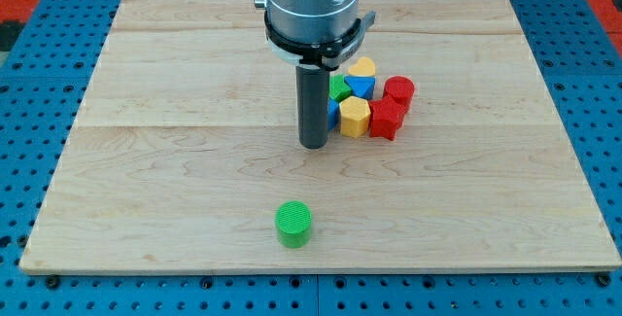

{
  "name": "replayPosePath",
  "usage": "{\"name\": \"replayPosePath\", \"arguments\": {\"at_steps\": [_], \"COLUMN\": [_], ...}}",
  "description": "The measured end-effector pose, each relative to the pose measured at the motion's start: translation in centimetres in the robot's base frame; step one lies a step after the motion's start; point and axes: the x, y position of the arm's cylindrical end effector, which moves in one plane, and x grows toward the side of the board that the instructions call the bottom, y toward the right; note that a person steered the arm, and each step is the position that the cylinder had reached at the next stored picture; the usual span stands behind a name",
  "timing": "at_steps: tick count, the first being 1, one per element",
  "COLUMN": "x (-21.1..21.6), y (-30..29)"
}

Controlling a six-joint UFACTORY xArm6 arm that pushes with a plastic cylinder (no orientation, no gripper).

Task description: Move the green circle into the group of blocks

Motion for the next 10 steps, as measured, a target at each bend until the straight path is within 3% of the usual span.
{"name": "replayPosePath", "arguments": {"at_steps": [2,3,4,5,6,7,8,9,10], "x": [2.5,7.9,10.0,10.1,11.8,15.1,13.7,8.7,10.6], "y": [-8.7,-11.5,-3.4,-3.2,-8.2,-1.5,5.8,7.2,7.8]}}
